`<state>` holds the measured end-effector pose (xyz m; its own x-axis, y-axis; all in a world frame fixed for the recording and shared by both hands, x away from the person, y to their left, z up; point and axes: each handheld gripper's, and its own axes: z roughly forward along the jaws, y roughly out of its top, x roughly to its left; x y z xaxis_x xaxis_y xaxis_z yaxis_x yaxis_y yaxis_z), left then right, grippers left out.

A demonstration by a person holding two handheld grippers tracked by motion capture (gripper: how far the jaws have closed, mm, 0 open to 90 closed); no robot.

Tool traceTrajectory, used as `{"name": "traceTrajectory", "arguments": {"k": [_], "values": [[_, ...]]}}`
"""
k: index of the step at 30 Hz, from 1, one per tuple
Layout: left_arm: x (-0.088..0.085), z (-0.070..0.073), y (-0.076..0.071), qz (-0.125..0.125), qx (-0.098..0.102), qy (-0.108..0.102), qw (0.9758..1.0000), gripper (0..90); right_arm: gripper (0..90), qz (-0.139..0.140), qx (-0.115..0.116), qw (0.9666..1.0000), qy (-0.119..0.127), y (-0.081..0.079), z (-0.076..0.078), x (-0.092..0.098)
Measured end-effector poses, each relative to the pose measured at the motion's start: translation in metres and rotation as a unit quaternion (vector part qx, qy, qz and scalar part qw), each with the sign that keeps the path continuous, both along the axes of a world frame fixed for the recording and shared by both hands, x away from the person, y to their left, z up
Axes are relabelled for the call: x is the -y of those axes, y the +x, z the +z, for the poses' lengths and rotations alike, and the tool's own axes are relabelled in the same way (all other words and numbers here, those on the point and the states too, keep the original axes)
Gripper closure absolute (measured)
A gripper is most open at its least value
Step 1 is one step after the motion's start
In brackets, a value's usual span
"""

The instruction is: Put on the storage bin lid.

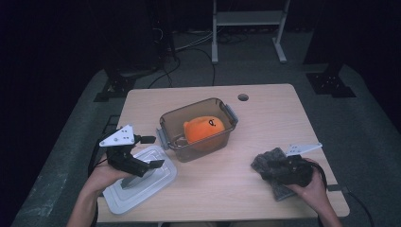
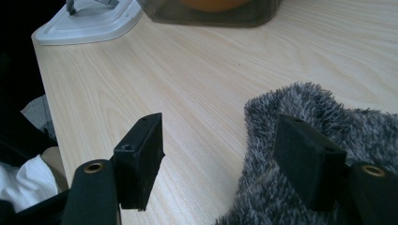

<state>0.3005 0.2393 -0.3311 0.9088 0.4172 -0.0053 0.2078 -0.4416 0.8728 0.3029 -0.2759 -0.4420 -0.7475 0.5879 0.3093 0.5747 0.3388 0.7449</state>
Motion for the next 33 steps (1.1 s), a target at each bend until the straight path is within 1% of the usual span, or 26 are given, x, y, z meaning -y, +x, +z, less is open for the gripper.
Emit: {"name": "traceTrajectory", "arguments": {"k": [4, 6, 9, 11, 15, 16, 20, 23, 25, 27, 30, 32, 33], "values": [[-0.008, -0.009, -0.002, 0.011, -0.006, -0.001, 0.9999, 13.7, 32.6, -0.001, -0.001, 1.0000, -0.001, 0.000, 0.000, 0.000], [-0.012, -0.014, -0.003, 0.018, -0.008, 0.003, 0.9998, 13.6, 32.6, 0.000, 0.001, 1.0000, -0.001, 0.000, -0.001, 0.000], [-0.018, -0.020, -0.004, 0.027, -0.011, 0.000, 0.9996, 13.6, 32.6, 0.000, 0.000, 1.0000, -0.002, 0.000, -0.001, 0.000], [-0.023, -0.024, -0.005, 0.036, -0.010, -0.009, 0.9993, 13.7, 32.5, -0.001, -0.001, 1.0000, -0.002, 0.000, -0.001, -0.001], [-0.029, -0.031, -0.008, 0.041, -0.013, -0.012, 0.9990, 13.7, 32.6, 0.000, -0.002, 1.0000, -0.004, 0.000, -0.002, -0.001], [-0.031, -0.033, -0.009, 0.044, -0.012, -0.009, 0.9989, 13.7, 32.5, -0.001, -0.003, 1.0000, -0.004, 0.000, -0.002, -0.001], [-0.037, -0.041, -0.010, 0.053, -0.016, -0.008, 0.9985, 13.7, 32.5, -0.001, -0.003, 1.0000, -0.004, -0.001, -0.002, -0.001], [-0.041, -0.048, -0.011, 0.054, -0.020, -0.012, 0.9983, 13.6, 32.5, 0.000, -0.003, 1.0000, -0.006, -0.001, -0.001, -0.001], [-0.043, -0.053, -0.012, 0.055, -0.023, -0.010, 0.9982, 13.6, 32.5, -0.001, -0.002, 1.0000, -0.005, -0.001, -0.001, -0.001], [-0.045, -0.057, -0.013, 0.061, -0.024, -0.001, 0.9979, 13.6, 32.6, -0.001, -0.002, 1.0000, -0.004, -0.001, -0.002, 0.000], [-0.049, -0.063, -0.014, 0.061, -0.029, -0.008, 0.9977, 12.7, 32.6, 0.000, -0.003, 1.0000, -0.006, -0.001, -0.002, -0.001], [-0.050, -0.067, -0.015, 0.066, -0.026, -0.003, 0.9975, 12.5, 32.5, -0.001, -0.003, 1.0000, -0.006, -0.001, -0.002, -0.001], [-0.051, -0.068, -0.015, 0.065, -0.027, 0.000, 0.9975, 12.5, 32.6, 0.000, -0.003, 1.0000, -0.006, -0.001, -0.002, -0.001]]}}
